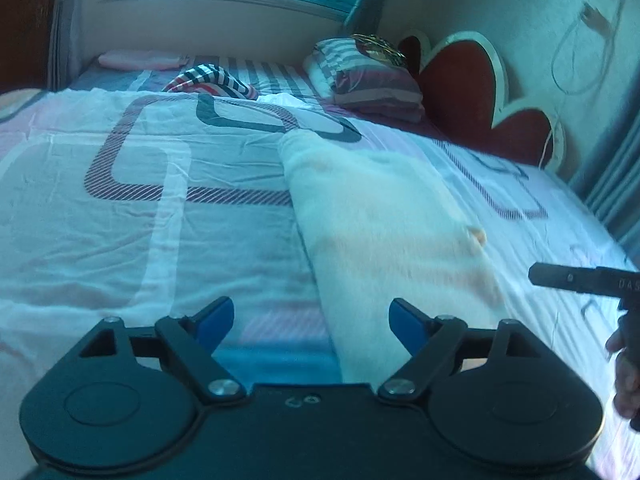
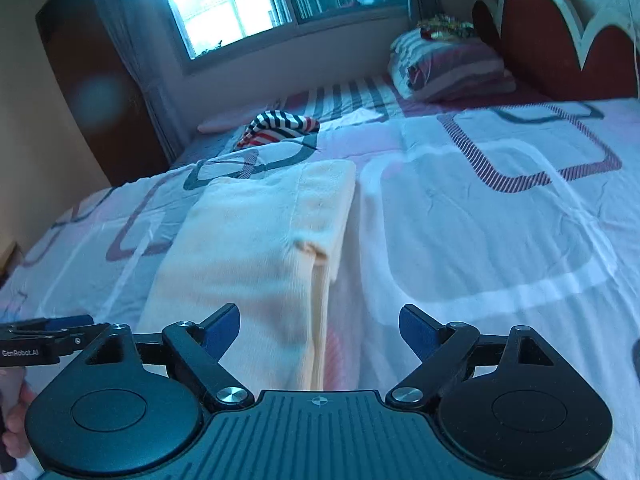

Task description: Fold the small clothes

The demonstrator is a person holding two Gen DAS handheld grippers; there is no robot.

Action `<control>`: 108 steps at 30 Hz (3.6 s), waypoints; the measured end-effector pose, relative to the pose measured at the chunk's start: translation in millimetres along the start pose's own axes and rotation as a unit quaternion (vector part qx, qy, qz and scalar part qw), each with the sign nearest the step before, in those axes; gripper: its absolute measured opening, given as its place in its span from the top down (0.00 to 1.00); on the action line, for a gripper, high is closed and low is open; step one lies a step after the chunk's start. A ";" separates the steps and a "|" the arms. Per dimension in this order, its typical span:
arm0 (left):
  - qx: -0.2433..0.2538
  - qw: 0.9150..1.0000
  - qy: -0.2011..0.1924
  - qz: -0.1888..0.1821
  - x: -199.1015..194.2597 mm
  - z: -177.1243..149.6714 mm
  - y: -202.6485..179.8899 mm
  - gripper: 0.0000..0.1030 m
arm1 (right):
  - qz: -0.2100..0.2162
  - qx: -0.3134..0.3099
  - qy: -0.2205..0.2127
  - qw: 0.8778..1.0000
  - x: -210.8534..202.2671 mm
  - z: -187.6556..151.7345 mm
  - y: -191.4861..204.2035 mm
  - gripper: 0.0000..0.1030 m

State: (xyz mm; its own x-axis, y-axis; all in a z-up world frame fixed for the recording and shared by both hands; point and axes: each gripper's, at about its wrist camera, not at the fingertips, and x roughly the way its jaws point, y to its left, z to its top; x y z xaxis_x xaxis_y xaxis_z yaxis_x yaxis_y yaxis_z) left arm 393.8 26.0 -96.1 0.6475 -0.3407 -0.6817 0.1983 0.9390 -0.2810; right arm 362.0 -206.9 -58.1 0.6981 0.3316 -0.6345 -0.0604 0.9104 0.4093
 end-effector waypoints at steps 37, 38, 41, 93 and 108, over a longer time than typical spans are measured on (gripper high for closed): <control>-0.087 0.987 0.078 -0.114 100.9 50.1 18.8 0.69 | 0.142 0.099 0.094 0.980 110.7 38.5 -45.5 0.62; -0.077 0.988 0.072 -0.108 98.3 51.0 14.3 0.70 | 0.129 0.087 0.090 0.984 108.2 38.5 -39.8 0.64; -0.038 0.994 0.057 -0.083 88.3 54.1 -1.0 0.75 | 0.103 0.062 0.080 0.990 100.6 38.6 -24.8 0.67; 0.004 0.999 -0.031 -0.028 -122.3 8.9 206.2 0.56 | 0.088 -0.024 0.035 0.995 93.3 -50.1 232.8 0.54; 0.052 0.998 0.031 0.004 -56.3 21.6 190.3 0.59 | 0.037 -0.156 0.093 0.983 167.4 -58.5 265.2 0.80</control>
State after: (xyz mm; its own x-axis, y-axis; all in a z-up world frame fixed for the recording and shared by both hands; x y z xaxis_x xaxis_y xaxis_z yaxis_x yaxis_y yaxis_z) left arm 410.9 224.9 -96.6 0.6029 -0.3325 -0.7252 0.2709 0.9403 -0.2058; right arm 421.1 104.6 -94.2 0.5436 0.4119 -0.7313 -0.3420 0.9044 0.2551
